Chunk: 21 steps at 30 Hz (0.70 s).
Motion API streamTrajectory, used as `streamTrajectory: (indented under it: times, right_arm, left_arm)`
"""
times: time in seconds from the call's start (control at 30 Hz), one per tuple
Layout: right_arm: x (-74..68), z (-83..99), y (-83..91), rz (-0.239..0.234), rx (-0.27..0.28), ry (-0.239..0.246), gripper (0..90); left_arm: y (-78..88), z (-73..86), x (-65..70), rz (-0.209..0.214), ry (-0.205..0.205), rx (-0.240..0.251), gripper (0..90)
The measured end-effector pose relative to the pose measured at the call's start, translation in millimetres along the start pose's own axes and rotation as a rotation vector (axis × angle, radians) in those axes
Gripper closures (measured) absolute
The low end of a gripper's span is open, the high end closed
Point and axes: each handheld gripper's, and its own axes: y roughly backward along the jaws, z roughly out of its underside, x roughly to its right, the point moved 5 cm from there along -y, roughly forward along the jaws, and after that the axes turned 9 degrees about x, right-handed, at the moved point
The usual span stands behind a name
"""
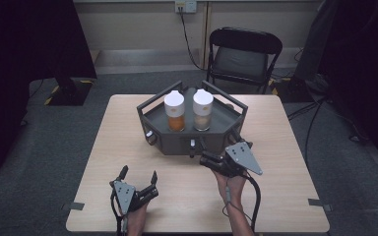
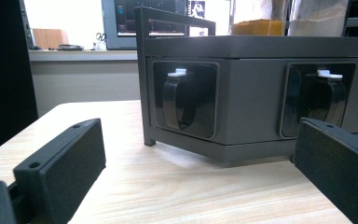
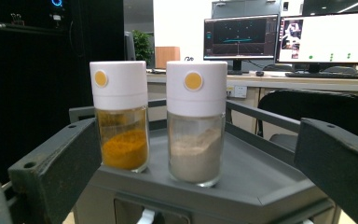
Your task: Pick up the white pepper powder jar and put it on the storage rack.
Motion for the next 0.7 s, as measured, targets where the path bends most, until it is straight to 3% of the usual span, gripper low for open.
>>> streamTrajectory:
  times: [0.33, 0.7]
  right_arm:
    - [-0.7, 7.4, 15.4, 0.013, 0.000, -0.004, 0.0]
    - [-4.8, 11.2, 29.0, 0.025, 0.009, 0.023, 0.2]
  left_arm:
    - [0.0, 0.1, 0.1, 0.000, 0.001, 0.001, 1.6]
    - [0.0, 0.1, 0.1, 0.000, 0.001, 0.000, 1.6]
